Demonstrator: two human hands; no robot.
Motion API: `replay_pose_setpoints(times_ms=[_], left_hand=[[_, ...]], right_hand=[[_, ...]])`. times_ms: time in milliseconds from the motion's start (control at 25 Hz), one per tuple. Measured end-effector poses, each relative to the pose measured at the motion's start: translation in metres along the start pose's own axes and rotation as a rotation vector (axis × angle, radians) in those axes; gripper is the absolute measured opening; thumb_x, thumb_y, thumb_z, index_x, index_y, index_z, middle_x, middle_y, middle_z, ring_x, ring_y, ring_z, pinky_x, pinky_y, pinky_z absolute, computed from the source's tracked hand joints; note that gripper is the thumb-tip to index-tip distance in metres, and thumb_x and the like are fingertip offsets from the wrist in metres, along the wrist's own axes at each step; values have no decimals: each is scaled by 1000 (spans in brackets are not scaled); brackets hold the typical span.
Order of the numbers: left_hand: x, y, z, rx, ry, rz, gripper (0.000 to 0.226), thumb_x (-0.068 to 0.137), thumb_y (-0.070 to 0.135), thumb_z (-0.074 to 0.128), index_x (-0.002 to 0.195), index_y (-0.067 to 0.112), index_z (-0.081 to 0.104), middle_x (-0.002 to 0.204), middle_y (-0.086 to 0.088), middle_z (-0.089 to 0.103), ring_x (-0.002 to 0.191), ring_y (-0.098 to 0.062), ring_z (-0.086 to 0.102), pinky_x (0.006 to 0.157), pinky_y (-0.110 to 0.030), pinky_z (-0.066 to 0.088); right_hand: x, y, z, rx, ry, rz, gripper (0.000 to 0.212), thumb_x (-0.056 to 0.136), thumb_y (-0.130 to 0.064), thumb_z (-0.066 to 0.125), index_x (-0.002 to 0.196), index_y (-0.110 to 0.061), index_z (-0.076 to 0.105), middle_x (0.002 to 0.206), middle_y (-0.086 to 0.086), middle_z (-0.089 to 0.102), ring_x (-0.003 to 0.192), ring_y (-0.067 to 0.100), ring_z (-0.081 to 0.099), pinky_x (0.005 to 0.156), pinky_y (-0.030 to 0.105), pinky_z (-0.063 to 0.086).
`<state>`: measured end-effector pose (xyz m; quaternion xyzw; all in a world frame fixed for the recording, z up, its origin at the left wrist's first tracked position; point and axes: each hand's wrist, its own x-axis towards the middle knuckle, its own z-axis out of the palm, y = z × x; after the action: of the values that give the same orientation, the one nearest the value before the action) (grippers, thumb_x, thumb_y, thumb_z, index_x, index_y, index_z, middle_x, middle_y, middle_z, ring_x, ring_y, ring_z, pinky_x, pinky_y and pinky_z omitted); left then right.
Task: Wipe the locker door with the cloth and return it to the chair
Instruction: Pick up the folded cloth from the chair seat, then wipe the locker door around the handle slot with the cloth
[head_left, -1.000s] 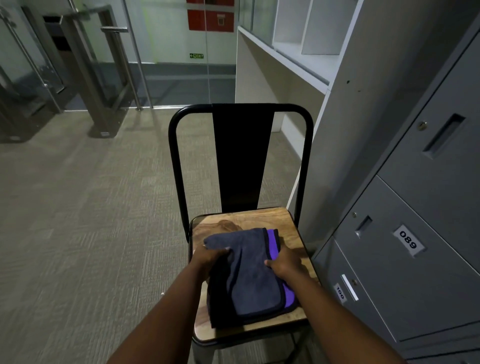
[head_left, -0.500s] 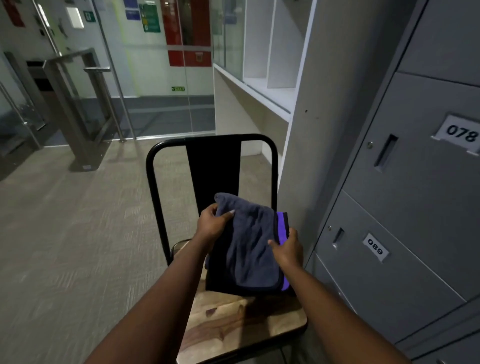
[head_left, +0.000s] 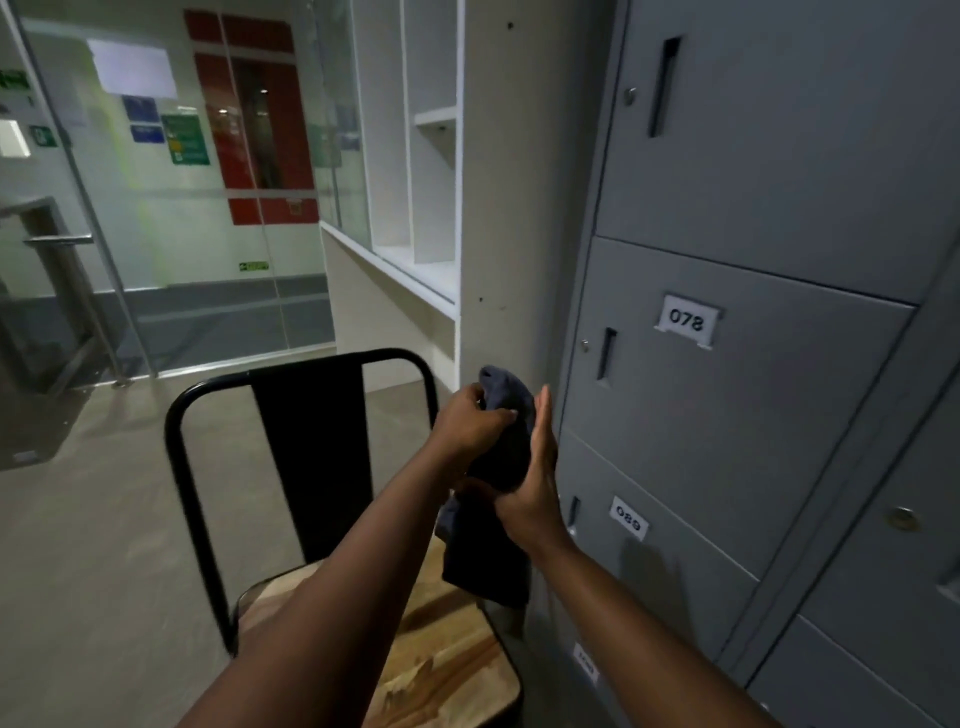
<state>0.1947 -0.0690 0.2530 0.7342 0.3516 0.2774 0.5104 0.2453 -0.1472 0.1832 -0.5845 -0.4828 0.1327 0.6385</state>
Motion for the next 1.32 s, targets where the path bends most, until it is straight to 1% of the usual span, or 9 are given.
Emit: replay_pose_setpoints(times_ms=[120, 240, 360, 440, 560, 680, 1000, 1120, 1320], left_hand=[[-9, 44, 34, 62, -96, 67, 33, 86, 15, 59, 116, 2, 50, 103, -15, 57, 97, -27, 56, 85, -35, 49], [-23, 82, 69, 149, -157, 217, 29, 84, 14, 62, 107, -1, 56, 100, -18, 63, 94, -30, 60, 87, -39, 51], [-38, 115, 113, 151, -198, 391, 38, 76, 28, 70, 100, 0, 62, 95, -18, 67, 89, -31, 64, 81, -43, 54], [-52, 134, 141, 42, -227, 469, 53, 62, 48, 72, 87, 2, 63, 86, -18, 69, 82, -32, 66, 74, -46, 57], [-74, 161, 183, -131, -226, 576, 29, 68, 33, 79, 69, 10, 60, 71, -13, 67, 69, -28, 66, 62, -44, 59], [-82, 188, 217, -339, -211, 706, 22, 77, 20, 72, 61, 19, 57, 59, -3, 62, 61, -24, 66, 61, -45, 58], [-47, 262, 273, -468, -15, 1208, 30, 90, 7, 42, 114, 5, 60, 110, -10, 65, 102, -5, 55, 92, -18, 46], [-15, 288, 289, -407, -13, 1289, 43, 90, 3, 38, 133, 7, 44, 136, -12, 50, 129, -17, 41, 109, -31, 33], [44, 312, 305, -144, 84, 1484, 58, 86, 15, 28, 143, 7, 20, 150, -4, 19, 140, -9, 7, 117, -27, -1]], right_hand=[[-4, -15, -44, 153, 83, -19, 83, 66, -63, 67, 133, -51, 20, 148, 5, 32, 132, 21, 38, 105, 46, 38], [-10, -30, -92, 226, 291, 38, 27, 93, -35, 47, 118, -39, 57, 121, 1, 64, 106, 15, 62, 94, 38, 48], [-25, -49, -139, 263, 511, -16, 58, 74, -49, 65, 124, -20, 57, 114, -1, 69, 109, 17, 61, 95, 32, 47], [-40, -63, -165, 213, 668, -52, 46, 78, -45, 63, 122, -33, 55, 122, -7, 63, 117, 15, 55, 102, 34, 40], [-64, -70, -205, -337, 881, -178, 58, 90, -11, 46, 129, -53, 35, 138, -11, 46, 128, 10, 42, 103, 31, 37], [-81, -85, -249, -834, 1076, -338, 68, 85, -12, 35, 135, -56, 20, 151, -7, 26, 136, 16, 31, 96, 38, 46], [-56, -108, -343, -1791, 1078, -366, 65, 86, -15, 33, 146, -26, 10, 153, 5, 7, 140, 35, 10, 110, 61, 6], [-18, -87, -371, -2082, 884, -249, 71, 81, -22, 37, 146, -22, 11, 155, 4, 1, 138, 37, 10, 105, 70, -1], [14, -66, -386, -2149, 777, -121, 70, 79, -43, 35, 145, -22, 19, 156, 2, -12, 141, 30, 0, 102, 70, -14]])
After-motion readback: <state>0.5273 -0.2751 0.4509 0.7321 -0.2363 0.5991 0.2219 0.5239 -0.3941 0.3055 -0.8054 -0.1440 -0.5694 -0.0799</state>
